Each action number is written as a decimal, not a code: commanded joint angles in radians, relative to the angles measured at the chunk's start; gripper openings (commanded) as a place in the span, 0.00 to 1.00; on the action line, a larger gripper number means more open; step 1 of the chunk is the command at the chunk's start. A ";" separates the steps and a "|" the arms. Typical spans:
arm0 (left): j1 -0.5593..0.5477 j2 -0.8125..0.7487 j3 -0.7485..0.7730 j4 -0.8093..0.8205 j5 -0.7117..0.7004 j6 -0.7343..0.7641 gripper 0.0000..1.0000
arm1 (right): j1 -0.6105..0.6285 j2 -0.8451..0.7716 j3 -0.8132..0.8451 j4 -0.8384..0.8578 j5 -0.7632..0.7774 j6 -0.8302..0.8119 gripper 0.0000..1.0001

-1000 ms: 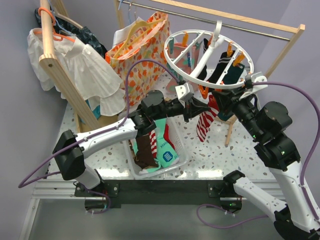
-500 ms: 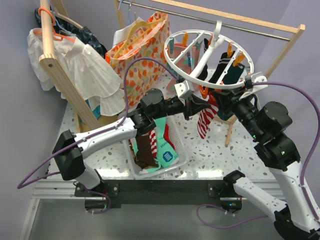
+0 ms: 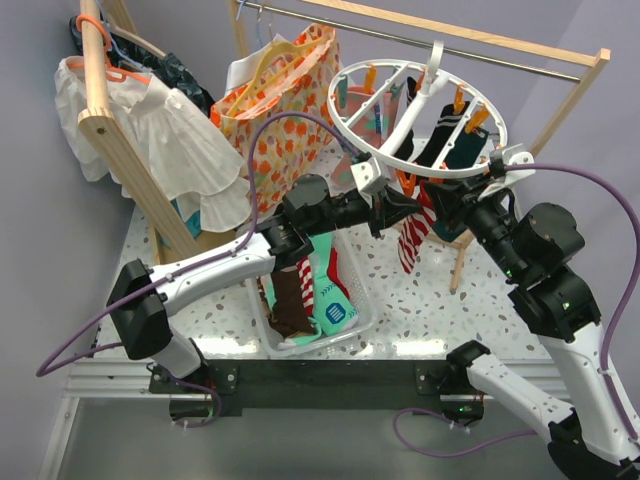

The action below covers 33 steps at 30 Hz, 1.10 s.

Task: Clip the socks to the hanger
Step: Clamp the sock onto the hanger.

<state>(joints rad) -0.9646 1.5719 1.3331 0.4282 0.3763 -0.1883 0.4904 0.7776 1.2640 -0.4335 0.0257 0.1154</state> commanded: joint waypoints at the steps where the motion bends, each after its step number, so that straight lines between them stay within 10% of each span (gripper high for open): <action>1: 0.001 -0.001 -0.006 0.041 -0.002 -0.003 0.00 | 0.007 -0.001 0.021 -0.017 -0.056 0.001 0.09; 33: 0.001 -0.016 0.015 0.006 -0.002 0.009 0.00 | 0.005 0.003 0.009 -0.016 -0.052 -0.008 0.09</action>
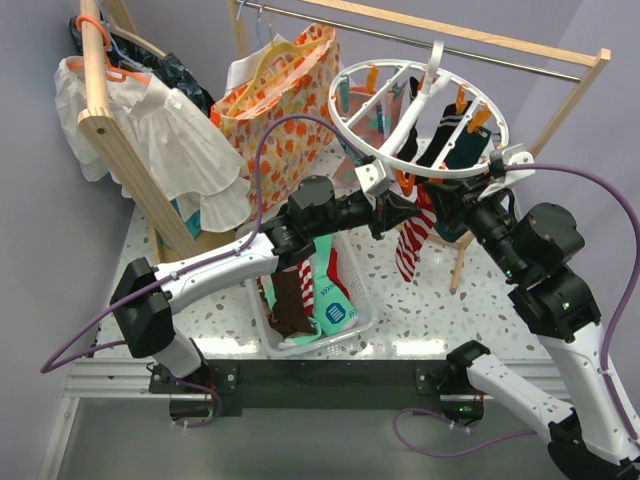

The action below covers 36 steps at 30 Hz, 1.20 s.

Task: Clip the socks to the hanger
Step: Clamp the sock onto the hanger.

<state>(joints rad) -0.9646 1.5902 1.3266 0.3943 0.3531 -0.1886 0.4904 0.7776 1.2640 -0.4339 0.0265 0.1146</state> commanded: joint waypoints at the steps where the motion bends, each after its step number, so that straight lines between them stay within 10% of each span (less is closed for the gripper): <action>1: 0.001 -0.035 0.025 0.037 0.015 0.009 0.00 | 0.005 0.005 0.009 -0.014 -0.056 -0.007 0.09; 36: 0.003 -0.024 0.051 0.189 0.021 -0.094 0.00 | 0.005 -0.006 -0.018 0.007 -0.083 0.014 0.09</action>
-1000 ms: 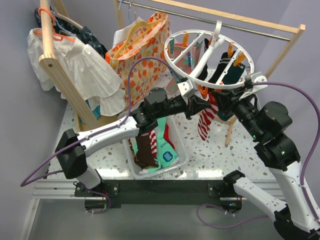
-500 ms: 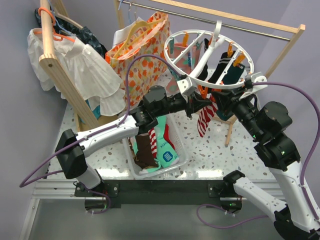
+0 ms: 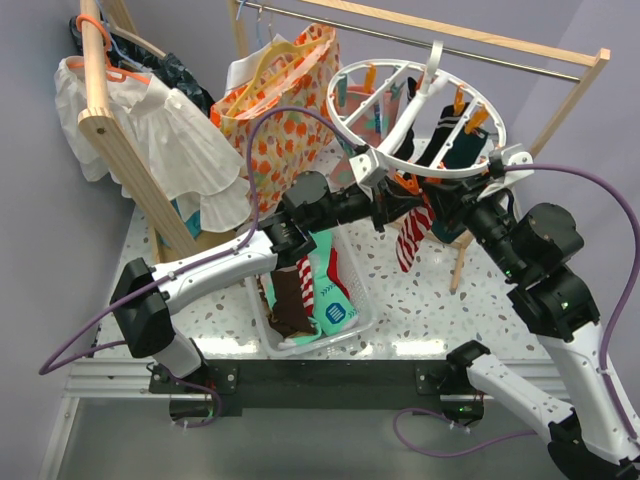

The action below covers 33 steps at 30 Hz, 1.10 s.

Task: Clip the socks to the hanger
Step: Clamp the sock onto the hanger.

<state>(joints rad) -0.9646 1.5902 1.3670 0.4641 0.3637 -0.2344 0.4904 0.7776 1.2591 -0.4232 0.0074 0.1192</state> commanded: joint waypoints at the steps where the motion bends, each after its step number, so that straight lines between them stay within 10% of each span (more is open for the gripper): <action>1: 0.003 -0.026 0.001 0.126 0.009 -0.054 0.00 | 0.007 -0.006 -0.015 -0.005 -0.063 0.010 0.09; 11: 0.003 -0.052 -0.052 0.137 -0.017 -0.046 0.13 | 0.007 -0.028 -0.020 -0.025 -0.015 -0.015 0.55; 25: 0.020 -0.168 -0.201 0.162 -0.091 0.021 0.71 | 0.007 -0.041 -0.023 -0.071 0.178 -0.043 0.57; 33: 0.043 -0.122 -0.152 0.241 -0.049 -0.037 0.79 | 0.005 -0.037 -0.036 -0.072 0.266 -0.041 0.57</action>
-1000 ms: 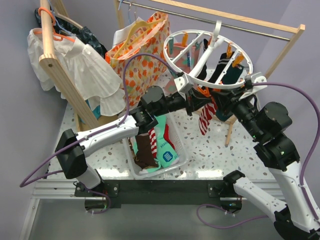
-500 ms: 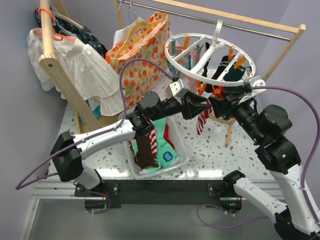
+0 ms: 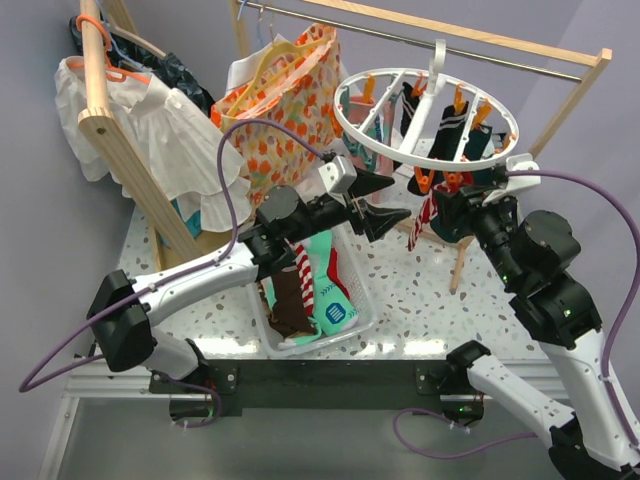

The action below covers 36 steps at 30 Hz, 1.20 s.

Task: Clip the socks to the hanger
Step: Clamp the sock onto the hanger, then open the clamp at the hanger.

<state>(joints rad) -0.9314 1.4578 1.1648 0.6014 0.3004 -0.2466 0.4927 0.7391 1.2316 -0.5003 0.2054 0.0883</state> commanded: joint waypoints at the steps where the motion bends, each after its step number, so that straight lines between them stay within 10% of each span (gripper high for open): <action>1: 0.011 0.027 0.068 0.107 0.023 -0.028 0.79 | 0.003 0.002 -0.007 0.003 0.068 -0.010 0.57; 21: 0.009 0.110 0.131 0.181 0.052 -0.102 0.77 | 0.004 -0.044 0.080 -0.124 0.071 -0.047 0.58; 36: -0.007 0.085 0.127 0.132 0.002 -0.065 0.76 | 0.004 0.045 0.287 -0.186 -0.225 0.045 0.49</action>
<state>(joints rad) -0.9279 1.5845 1.2911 0.7162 0.3325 -0.3374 0.4927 0.7200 1.4967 -0.7193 0.0887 0.0834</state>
